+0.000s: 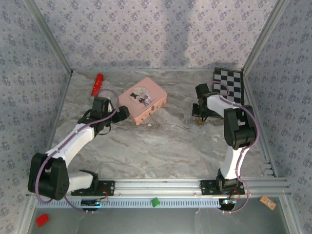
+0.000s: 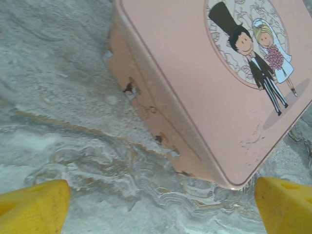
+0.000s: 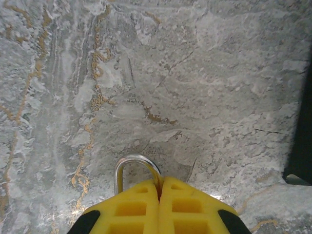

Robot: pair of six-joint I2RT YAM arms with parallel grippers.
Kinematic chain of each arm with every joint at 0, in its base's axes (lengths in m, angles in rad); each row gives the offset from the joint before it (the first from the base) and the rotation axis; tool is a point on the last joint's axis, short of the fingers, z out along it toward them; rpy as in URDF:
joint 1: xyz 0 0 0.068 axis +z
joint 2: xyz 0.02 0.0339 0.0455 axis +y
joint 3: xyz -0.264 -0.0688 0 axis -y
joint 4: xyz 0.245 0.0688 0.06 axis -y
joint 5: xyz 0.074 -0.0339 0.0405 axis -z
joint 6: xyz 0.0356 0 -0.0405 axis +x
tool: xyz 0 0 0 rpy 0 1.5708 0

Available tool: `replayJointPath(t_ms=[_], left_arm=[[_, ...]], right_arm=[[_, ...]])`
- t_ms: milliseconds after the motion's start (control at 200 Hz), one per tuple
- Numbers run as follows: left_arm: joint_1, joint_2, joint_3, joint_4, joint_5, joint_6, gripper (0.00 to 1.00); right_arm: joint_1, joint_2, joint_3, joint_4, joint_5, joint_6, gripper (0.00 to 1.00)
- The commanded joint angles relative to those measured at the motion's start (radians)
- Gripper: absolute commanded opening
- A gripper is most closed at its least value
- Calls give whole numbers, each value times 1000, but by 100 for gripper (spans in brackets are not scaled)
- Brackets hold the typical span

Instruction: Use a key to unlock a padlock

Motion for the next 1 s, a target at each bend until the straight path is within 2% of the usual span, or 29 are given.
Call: replayJointPath(t_ms=[0,95,230,440,615,695,830,880,994], left_arm=[[21,-57,-27,10,-39,18,98],[34,-96,-56,21,-39,22,98],[71,-129,-91,56,27,6,98],[110,-189,-125,51,31,-3,98],[178,-259,-139,48,58,-31,100],[184,-310,-134,15,-9,-10,100],[184,-416,-136,-29,-156,32,100],[184,-458,-147,-37,-221,34,100],[184,-565,-218,-25,-375,-20,100]], right_arm=[[5,24,34,-3,-30,1,0],[7,25,33,-1,-47,1,9],[2,8,25,8,-66,1,17],[3,-31,11,4,-59,8,34],[31,-145,16,-63,-57,4,43],[87,-219,31,-137,13,-13,50],[179,-356,20,-185,113,-54,52],[212,-415,1,-171,132,-80,55],[290,-585,-123,-28,181,-138,69]])
